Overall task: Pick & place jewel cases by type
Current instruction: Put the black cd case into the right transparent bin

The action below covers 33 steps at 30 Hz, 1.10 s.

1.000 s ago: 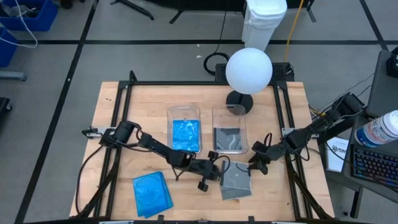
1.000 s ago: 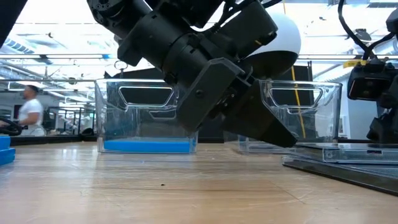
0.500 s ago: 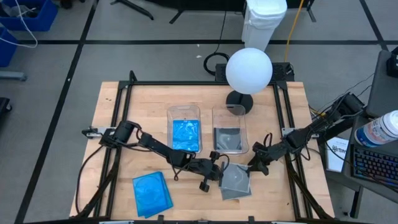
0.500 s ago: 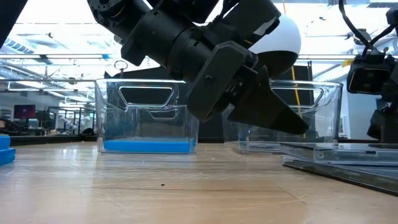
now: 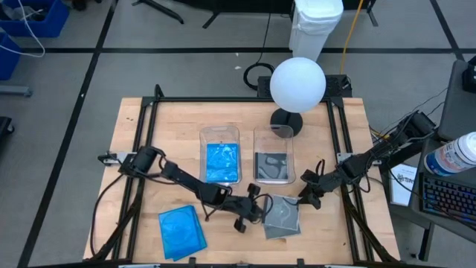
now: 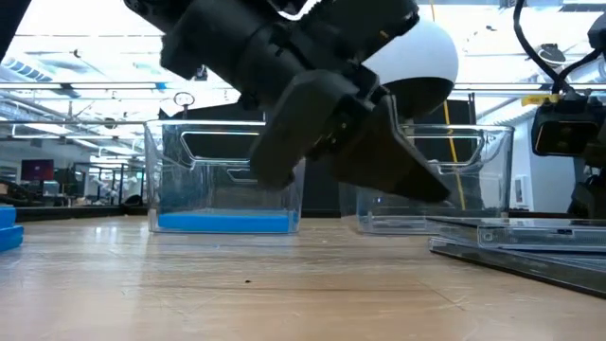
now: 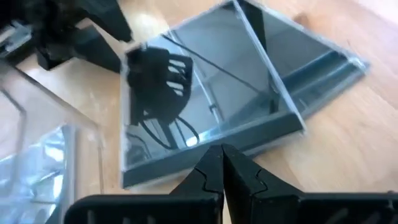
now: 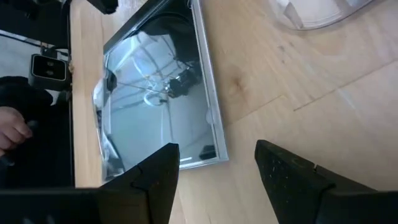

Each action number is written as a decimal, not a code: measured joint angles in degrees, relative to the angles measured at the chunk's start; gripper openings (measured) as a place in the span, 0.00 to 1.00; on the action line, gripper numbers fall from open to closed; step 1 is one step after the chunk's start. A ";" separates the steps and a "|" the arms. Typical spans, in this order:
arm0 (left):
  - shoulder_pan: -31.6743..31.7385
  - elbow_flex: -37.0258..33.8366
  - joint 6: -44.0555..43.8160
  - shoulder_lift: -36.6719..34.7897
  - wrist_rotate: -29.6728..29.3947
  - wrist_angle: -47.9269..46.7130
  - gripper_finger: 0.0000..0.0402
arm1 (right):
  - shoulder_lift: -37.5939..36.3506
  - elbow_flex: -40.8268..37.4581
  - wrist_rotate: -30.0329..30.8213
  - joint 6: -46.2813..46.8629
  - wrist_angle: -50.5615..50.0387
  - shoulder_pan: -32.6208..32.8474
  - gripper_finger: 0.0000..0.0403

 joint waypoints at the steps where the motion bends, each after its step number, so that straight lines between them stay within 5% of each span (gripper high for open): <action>1: -0.09 -0.02 -0.03 0.04 -0.06 -0.31 0.02 | 0.02 0.00 0.00 0.00 0.00 0.00 0.51; 12: 0.76 -0.02 -2.57 0.15 -0.30 0.08 0.01 | 0.00 -0.02 -4.73 -2.80 0.44 0.00 0.51; 33: 0.84 -0.01 -2.54 3.30 -1.70 3.42 0.01 | 0.02 0.22 -1.64 -6.86 -0.57 0.07 0.51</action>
